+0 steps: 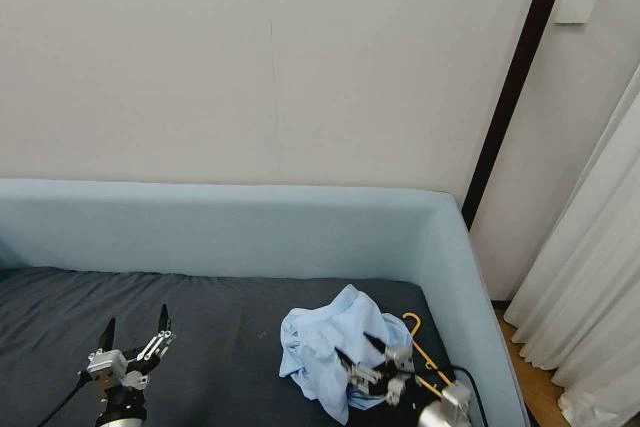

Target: Pick up the clothes from the sofa and hang them on the clothes hanger.

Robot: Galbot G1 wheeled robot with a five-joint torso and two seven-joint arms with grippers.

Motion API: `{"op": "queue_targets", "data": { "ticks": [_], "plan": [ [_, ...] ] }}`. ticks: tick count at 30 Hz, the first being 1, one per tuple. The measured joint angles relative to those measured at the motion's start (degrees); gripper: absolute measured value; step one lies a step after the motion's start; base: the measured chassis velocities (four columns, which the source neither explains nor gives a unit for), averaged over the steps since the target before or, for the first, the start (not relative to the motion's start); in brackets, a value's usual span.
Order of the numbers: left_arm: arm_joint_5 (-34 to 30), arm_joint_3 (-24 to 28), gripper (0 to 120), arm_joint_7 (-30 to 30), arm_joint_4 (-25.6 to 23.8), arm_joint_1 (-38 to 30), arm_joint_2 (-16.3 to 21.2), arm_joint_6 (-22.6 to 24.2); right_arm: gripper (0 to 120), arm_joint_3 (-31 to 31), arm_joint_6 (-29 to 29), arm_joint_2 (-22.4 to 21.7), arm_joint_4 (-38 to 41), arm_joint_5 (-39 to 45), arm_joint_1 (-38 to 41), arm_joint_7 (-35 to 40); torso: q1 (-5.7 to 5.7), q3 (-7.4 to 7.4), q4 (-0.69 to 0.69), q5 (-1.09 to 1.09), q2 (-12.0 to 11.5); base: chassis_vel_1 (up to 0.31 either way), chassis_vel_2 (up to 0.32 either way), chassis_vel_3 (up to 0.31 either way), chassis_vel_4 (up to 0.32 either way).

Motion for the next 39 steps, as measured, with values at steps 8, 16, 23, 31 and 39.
{"op": "queue_targets", "data": {
  "ticks": [8,16,23,31,39],
  "plan": [
    [0.4,-1.4,100,-0.1,-0.2,0.9,0.4,0.1,100,-3.7,-3.5,11.5,-15.6,9.6,12.3,5.9,0.00,0.00,-0.02,0.00,0.0,0.000,0.000,0.000,0.000],
    [0.6,-3.1,100,-0.3,-0.5,1.7,0.5,0.3,100,-4.8,-6.8,22.4,-32.2,5.4,23.2,12.1,0.01,0.00,0.00,-0.01,0.0,0.000,0.000,0.000,0.000],
    [0.6,-3.6,100,-0.4,-0.4,1.8,0.5,0.2,100,-5.2,-10.2,22.6,-35.5,-1.5,23.3,12.8,0.01,-0.01,-0.03,-0.01,0.0,0.000,0.000,0.000,0.000],
    [1.6,-2.5,100,-0.5,-0.2,1.5,-0.2,0.1,73,-5.1,-12.5,19.1,-32.0,-5.4,18.7,9.2,0.00,-0.01,-0.03,0.00,0.0,0.000,0.000,0.000,0.000],
    [1.9,-2.4,100,-0.8,0.0,1.7,-0.1,-0.2,47,-5.0,-9.5,17.9,-31.5,-6.9,17.3,6.9,0.00,-0.01,-0.02,0.00,0.0,0.000,0.000,0.000,0.000]
  ]
}}
